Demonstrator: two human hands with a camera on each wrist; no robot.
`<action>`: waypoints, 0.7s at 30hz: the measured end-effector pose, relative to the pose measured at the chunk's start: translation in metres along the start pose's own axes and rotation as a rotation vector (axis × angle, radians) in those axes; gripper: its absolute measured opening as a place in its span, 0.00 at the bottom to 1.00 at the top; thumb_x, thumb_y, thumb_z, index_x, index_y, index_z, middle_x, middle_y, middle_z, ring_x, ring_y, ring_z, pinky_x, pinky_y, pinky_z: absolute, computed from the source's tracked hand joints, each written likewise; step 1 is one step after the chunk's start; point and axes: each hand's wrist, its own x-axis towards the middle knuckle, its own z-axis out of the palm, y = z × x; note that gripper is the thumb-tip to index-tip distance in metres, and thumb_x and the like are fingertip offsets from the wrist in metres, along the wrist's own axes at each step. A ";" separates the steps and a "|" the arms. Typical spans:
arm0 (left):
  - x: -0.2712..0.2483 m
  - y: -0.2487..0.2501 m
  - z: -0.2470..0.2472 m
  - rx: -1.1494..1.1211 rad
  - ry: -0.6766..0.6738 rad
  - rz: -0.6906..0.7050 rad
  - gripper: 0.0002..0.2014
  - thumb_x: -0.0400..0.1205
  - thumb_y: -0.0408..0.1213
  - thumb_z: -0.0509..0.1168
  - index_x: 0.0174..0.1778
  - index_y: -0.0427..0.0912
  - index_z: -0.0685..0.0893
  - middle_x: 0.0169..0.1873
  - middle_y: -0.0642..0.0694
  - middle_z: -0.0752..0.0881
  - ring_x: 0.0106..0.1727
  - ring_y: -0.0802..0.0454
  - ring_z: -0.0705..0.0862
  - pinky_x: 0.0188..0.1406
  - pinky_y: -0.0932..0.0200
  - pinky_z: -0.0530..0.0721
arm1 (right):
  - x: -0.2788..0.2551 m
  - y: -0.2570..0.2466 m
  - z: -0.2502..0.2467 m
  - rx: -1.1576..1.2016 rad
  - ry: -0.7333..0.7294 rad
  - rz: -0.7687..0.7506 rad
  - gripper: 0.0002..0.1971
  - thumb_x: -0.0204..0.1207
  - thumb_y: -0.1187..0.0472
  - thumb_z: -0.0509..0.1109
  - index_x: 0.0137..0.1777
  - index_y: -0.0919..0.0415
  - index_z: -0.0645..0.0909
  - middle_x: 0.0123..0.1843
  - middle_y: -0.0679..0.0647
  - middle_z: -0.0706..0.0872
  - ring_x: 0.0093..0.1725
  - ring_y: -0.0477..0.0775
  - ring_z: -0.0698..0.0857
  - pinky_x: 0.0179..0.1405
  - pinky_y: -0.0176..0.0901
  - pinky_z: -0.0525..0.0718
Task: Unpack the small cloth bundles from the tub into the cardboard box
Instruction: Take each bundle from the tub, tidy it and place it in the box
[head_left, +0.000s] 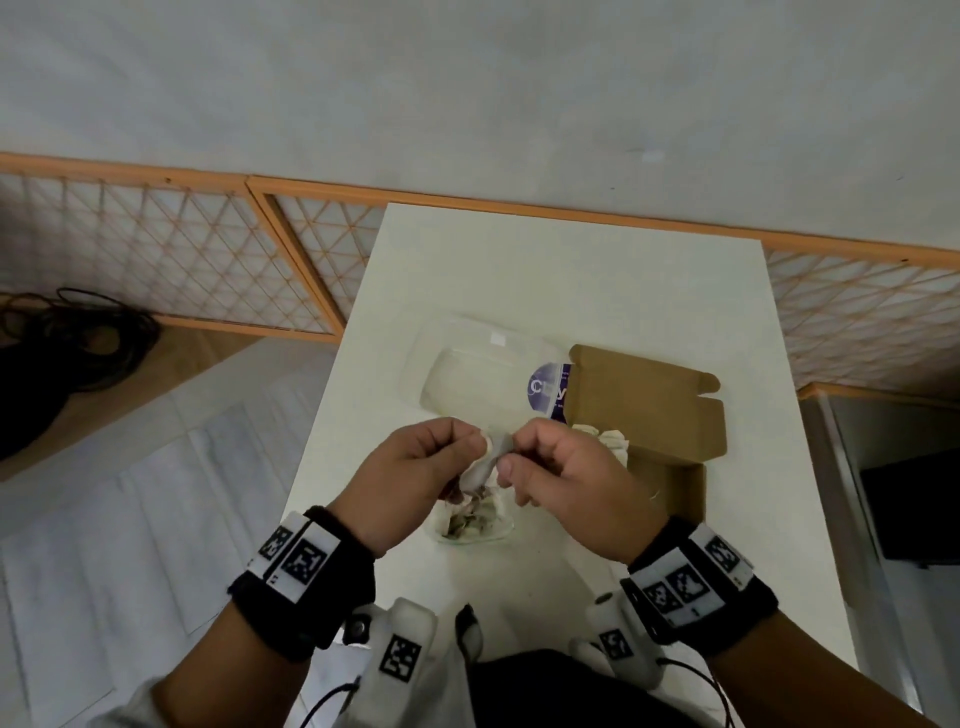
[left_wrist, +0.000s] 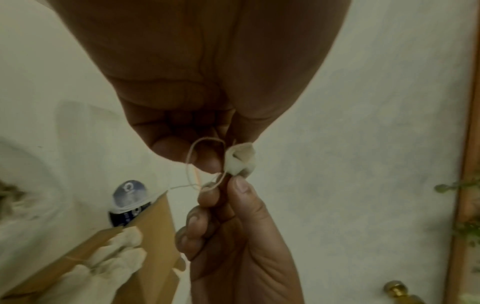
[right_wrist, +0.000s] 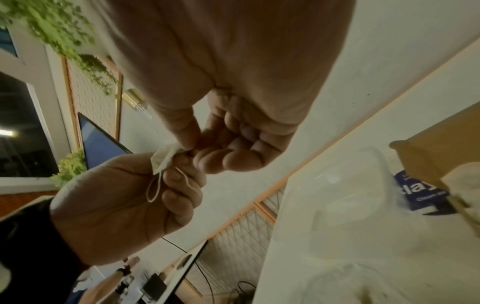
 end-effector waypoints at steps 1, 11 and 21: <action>0.000 0.004 0.000 -0.024 0.007 0.005 0.11 0.90 0.33 0.66 0.43 0.34 0.87 0.32 0.43 0.83 0.32 0.51 0.78 0.35 0.61 0.80 | 0.000 -0.005 -0.001 0.001 0.009 -0.017 0.02 0.87 0.66 0.72 0.51 0.63 0.84 0.44 0.59 0.92 0.38 0.48 0.87 0.40 0.35 0.85; 0.002 0.020 0.004 -0.100 0.031 -0.075 0.12 0.89 0.34 0.67 0.66 0.34 0.84 0.36 0.39 0.87 0.33 0.47 0.82 0.34 0.58 0.84 | 0.002 -0.015 -0.004 0.068 0.020 -0.096 0.12 0.85 0.66 0.74 0.66 0.56 0.85 0.43 0.51 0.89 0.38 0.47 0.85 0.40 0.42 0.86; -0.006 0.031 0.004 -0.093 -0.018 0.029 0.10 0.82 0.27 0.74 0.58 0.35 0.85 0.38 0.37 0.89 0.32 0.50 0.85 0.37 0.58 0.86 | 0.000 -0.006 -0.014 0.125 0.124 -0.038 0.06 0.83 0.64 0.76 0.56 0.58 0.82 0.39 0.58 0.84 0.38 0.51 0.84 0.41 0.46 0.86</action>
